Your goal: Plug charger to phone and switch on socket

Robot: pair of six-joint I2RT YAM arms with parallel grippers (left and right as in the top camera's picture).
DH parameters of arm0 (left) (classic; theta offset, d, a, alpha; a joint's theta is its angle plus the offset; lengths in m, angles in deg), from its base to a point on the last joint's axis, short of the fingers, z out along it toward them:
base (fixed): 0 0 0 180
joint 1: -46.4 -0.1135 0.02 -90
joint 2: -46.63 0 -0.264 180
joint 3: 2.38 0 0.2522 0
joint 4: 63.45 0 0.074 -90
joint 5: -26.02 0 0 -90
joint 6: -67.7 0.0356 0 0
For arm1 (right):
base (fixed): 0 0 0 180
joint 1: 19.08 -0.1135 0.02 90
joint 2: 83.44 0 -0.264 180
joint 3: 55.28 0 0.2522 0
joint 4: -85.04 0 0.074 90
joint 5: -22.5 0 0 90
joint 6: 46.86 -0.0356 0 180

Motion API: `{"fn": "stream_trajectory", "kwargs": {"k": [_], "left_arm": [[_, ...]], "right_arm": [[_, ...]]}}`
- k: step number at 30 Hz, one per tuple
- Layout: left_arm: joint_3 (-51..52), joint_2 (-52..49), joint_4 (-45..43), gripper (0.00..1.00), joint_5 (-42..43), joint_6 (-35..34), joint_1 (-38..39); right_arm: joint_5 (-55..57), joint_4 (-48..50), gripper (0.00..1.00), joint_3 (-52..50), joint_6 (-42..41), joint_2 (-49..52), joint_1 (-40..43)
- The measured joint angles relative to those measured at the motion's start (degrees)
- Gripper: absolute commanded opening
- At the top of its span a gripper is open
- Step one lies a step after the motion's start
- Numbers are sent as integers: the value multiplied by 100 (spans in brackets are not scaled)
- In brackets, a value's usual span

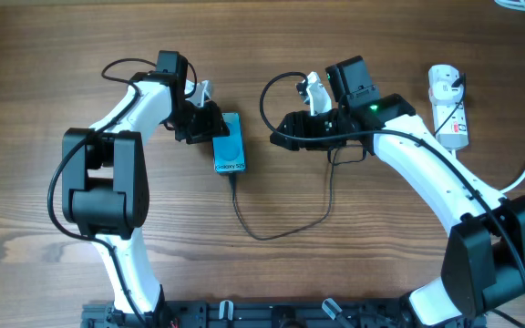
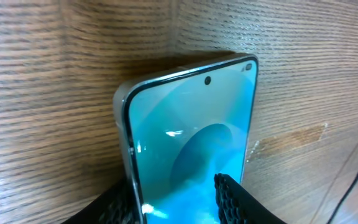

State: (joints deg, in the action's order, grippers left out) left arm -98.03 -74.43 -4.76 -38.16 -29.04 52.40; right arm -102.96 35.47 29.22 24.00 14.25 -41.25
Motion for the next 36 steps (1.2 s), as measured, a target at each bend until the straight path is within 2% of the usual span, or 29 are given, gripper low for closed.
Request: {"fn": "stream_trajectory", "kwargs": {"k": [3,10,12,15,22,24,28,29,31,33,35,36], "left_arm": [[-13,17,0,51,-114,-2,0],[-26,42,2,52,-267,-2,0],[-26,42,2,57,-267,-2,0],[-48,63,22,59,-389,-50,4],[-428,94,756,58,-929,-111,4],[-671,223,949,57,-975,-111,4],[-1180,1008,1222,57,-1010,-111,4],[-1290,1397,1233,57,-1010,-111,4],[-1377,2074,1211,59,-1010,-111,4],[-1397,2568,1200,69,-1008,-109,4],[-1403,2966,1143,80,-1005,-116,4],[-1405,3143,1134,100,-1010,-116,4]], "right_arm": [[24,2,64,0,0,0,0],[103,0,64,0,0,0,0],[103,2,64,0,-2,0,0],[105,-4,64,0,0,0,0],[136,-46,63,0,-2,0,0],[149,-66,57,0,-2,0,0],[155,-164,31,2,22,0,17],[155,-227,22,9,55,0,61],[168,-380,12,61,55,-9,223],[175,-616,5,168,125,-59,468],[210,-796,4,297,153,-175,800],[229,-890,4,374,153,-271,1021]]}}
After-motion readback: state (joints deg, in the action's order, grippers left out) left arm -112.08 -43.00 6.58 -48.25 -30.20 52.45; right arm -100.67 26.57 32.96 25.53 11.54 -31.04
